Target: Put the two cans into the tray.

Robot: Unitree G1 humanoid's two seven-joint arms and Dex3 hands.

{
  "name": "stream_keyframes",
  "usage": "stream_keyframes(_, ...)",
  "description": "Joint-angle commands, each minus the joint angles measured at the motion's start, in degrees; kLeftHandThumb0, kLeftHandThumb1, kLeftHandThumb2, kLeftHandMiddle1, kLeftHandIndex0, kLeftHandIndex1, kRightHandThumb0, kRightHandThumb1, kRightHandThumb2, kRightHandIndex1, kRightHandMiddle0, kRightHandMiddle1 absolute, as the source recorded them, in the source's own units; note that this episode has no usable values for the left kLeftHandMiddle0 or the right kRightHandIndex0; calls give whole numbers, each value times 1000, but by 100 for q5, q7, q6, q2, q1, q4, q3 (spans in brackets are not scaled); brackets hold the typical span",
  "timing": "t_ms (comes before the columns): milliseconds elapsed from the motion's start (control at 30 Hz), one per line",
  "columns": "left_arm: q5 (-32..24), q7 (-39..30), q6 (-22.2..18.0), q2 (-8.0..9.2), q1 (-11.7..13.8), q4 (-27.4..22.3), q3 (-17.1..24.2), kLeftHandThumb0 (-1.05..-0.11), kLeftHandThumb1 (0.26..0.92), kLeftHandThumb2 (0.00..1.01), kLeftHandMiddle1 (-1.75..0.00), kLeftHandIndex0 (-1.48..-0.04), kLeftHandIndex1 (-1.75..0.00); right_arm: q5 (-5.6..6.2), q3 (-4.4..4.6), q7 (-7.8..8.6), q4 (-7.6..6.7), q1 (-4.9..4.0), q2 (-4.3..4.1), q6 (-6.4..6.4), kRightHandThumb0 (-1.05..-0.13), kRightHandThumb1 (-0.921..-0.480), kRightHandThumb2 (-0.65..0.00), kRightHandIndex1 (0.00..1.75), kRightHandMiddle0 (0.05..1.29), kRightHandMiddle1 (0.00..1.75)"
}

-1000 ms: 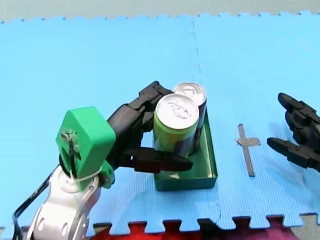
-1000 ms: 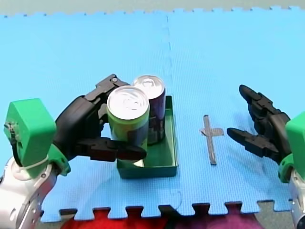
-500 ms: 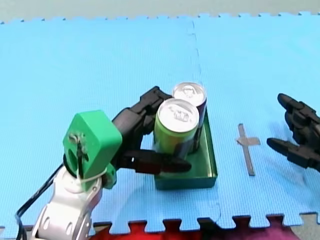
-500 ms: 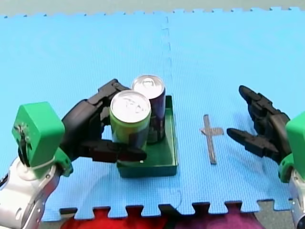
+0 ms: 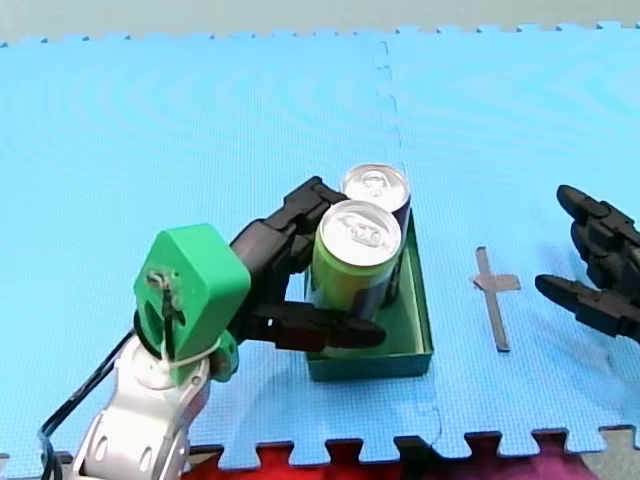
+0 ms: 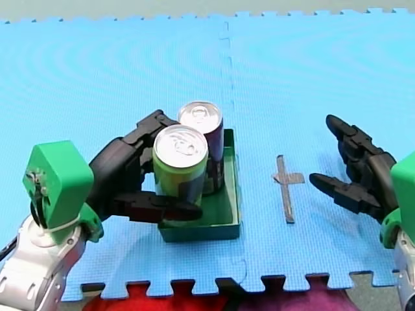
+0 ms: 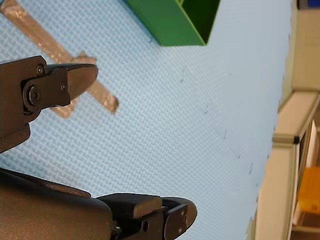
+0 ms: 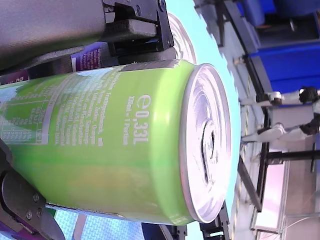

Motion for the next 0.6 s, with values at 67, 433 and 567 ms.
stream_keyframes(67, 11, 13, -105, 9, -5, 58, 16, -771, 921, 230, -1746, -277, -1559, 24, -21, 11, -18, 17, -45, -7, -1048, -921, -126, 1, 243, 0)
stream_keyframes(433, 77, 47, -284, -36, -69, 165, 12, -779, 921, 248, -1746, -271, -1564, 10, -20, -12, 26, 4, -26, -42, -1048, -921, -128, 0, 245, 1)
stream_keyframes(567, 95, 66, -326, -62, -54, 162, 3, -785, 921, 255, -1746, -273, -1566, 11, -21, -9, 31, 7, -35, -42, -1048, -921, -128, 0, 245, 1)
